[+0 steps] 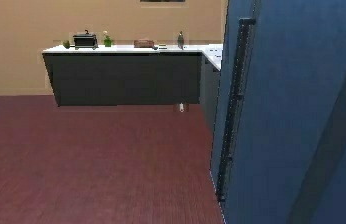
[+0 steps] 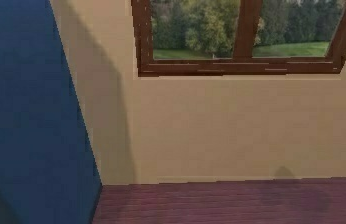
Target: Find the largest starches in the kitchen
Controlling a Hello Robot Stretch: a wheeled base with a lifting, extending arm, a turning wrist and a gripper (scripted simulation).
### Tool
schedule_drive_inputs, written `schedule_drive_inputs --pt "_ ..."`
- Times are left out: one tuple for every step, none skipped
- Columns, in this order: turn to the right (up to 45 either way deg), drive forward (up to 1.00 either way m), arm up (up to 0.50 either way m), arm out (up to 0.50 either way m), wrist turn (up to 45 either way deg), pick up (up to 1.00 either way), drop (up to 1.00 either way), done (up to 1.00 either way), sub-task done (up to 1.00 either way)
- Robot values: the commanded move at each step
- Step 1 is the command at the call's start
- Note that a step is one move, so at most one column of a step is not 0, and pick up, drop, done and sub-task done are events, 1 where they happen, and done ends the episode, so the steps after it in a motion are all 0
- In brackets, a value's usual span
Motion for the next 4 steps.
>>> schedule_drive_inputs --pt "0.0 0.05 0.0 0.0 0.0 0.0 0.0 0.0 0.0" --pt "-6.0 0.0 0.0 0.0 0.0 0.0 0.0 0.0 0.0" --pt "0.0 1.0 0.0 0.0 0.0 0.0 0.0 0.0 0.0" --pt "0.0 1.0 0.0 0.0 0.0 0.0 0.0 0.0 0.0"
